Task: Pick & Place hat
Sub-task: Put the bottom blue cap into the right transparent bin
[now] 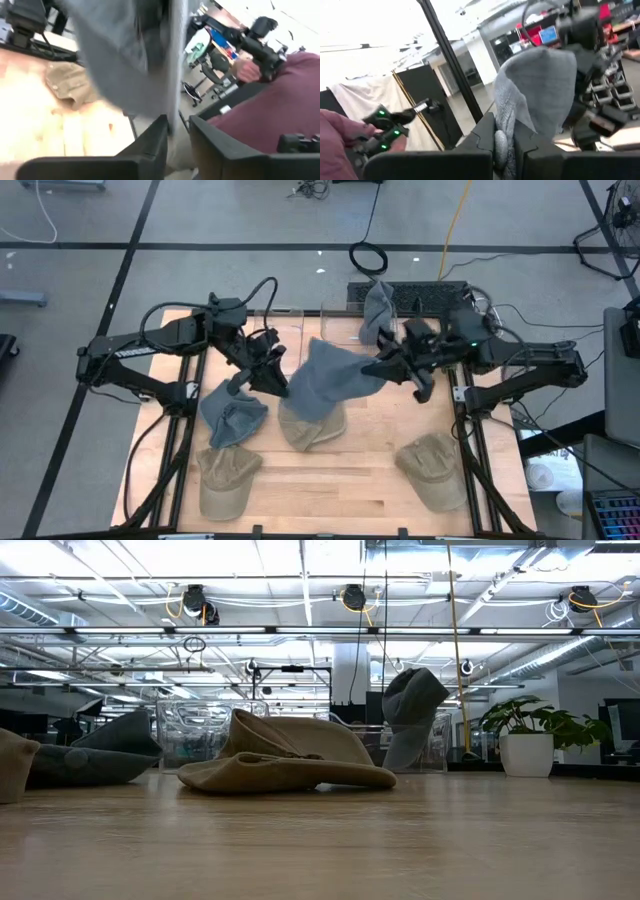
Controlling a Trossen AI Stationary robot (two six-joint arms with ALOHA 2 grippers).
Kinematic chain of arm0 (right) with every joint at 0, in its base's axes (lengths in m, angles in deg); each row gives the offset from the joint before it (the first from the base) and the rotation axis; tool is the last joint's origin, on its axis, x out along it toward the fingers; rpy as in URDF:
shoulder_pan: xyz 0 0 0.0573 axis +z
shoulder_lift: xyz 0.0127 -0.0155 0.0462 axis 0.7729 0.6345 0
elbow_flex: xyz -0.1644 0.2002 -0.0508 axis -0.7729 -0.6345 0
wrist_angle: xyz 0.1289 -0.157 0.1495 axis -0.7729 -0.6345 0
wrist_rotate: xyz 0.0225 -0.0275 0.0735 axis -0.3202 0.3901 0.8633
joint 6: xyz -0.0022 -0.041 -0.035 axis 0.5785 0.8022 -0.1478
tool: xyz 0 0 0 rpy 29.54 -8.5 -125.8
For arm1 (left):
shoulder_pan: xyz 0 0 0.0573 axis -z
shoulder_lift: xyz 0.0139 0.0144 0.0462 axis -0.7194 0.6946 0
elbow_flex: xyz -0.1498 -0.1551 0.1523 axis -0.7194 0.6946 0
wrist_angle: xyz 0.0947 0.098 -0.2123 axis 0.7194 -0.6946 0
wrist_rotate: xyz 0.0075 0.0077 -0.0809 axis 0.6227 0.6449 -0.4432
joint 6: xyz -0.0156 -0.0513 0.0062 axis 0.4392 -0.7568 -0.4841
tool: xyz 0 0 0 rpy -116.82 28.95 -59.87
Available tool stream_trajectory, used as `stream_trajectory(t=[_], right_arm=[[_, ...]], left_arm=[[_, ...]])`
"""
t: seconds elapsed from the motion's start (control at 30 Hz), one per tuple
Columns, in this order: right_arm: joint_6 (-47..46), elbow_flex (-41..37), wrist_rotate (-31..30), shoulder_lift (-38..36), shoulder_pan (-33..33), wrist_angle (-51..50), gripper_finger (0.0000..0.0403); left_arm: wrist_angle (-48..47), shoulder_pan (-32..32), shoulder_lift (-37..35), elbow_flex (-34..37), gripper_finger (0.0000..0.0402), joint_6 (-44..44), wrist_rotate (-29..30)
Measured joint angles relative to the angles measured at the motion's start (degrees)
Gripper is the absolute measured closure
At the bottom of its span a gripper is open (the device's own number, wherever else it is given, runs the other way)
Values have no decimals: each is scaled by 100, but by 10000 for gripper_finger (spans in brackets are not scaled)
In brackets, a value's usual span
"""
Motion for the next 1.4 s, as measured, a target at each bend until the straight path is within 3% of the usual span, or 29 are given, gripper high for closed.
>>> stream_trajectory(t=[0.13, 0.3, 0.53, 0.77, 0.9, 1.03, 1.4], right_arm=[[158, 0, -327, -272, 90, 8, 398], [588, 0, -1271, -473, 391, -5, 398], [1449, 0, -3357, -448, 894, -214, 399], [2380, 0, -5479, -220, 1296, -160, 399], [2798, 0, -6324, -48, 1409, -125, 399], [3263, 0, -6812, 162, 1475, 140, 399], [4397, 440, -6778, 304, 906, 674, 399]], left_arm=[[-487, -380, -153, -4, 286, 404, -244], [-1075, -889, -384, -4, 267, 725, 563], [-1147, -1404, -758, -4, 264, 821, 1253], [-1103, -1585, -1026, -4, 270, 821, 1339], [-1007, -1582, -1071, -4, 269, 801, 1332], [-940, -1576, -1082, -4, 268, 786, 1329], [-941, -1576, -1077, -4, 268, 603, 1334]])
